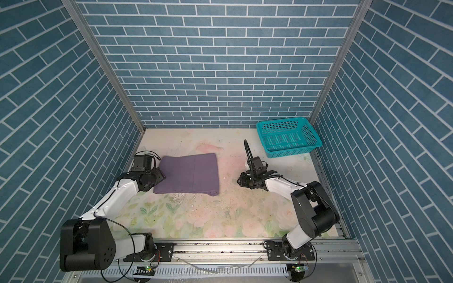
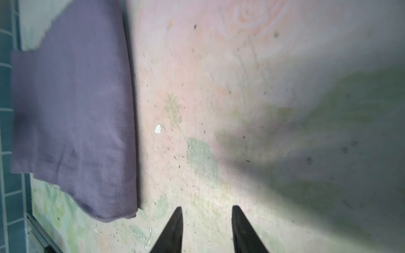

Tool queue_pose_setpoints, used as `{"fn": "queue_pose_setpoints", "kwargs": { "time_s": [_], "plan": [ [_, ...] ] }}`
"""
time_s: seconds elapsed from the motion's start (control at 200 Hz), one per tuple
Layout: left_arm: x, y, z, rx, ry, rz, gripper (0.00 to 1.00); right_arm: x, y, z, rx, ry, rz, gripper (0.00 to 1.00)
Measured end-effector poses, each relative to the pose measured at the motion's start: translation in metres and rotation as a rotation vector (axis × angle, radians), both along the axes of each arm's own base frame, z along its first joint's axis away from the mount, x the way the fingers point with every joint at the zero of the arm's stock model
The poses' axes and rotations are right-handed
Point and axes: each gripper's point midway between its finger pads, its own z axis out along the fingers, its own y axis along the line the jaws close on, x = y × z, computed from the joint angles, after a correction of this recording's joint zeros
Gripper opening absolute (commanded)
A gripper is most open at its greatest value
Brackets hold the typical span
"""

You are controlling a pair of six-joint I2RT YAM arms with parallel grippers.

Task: Fold and stack the trousers
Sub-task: Move the trousers to the top-left of the table.

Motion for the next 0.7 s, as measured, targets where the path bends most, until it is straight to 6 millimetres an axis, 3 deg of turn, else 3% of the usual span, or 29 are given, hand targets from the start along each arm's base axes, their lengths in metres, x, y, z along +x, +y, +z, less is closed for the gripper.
{"fn": "queue_pose_setpoints", "kwargs": {
  "time_s": [0.245,0.375,0.555,0.7],
  "plan": [
    [-0.002,-0.001,-0.015,-0.024,0.041,0.004,0.72,-0.005,0.060,-0.004,-0.013,0.008,0.157,0.46],
    [-0.004,0.007,-0.022,-0.034,0.049,0.031,0.70,-0.001,0.074,-0.016,-0.005,0.034,0.174,0.46],
    [-0.009,0.017,-0.037,-0.056,0.075,0.073,0.65,0.008,0.090,-0.023,0.021,0.060,0.186,0.33],
    [-0.003,0.018,-0.045,-0.073,0.075,0.084,0.52,0.016,0.102,-0.025,0.044,0.071,0.191,0.30]
  ]
}}
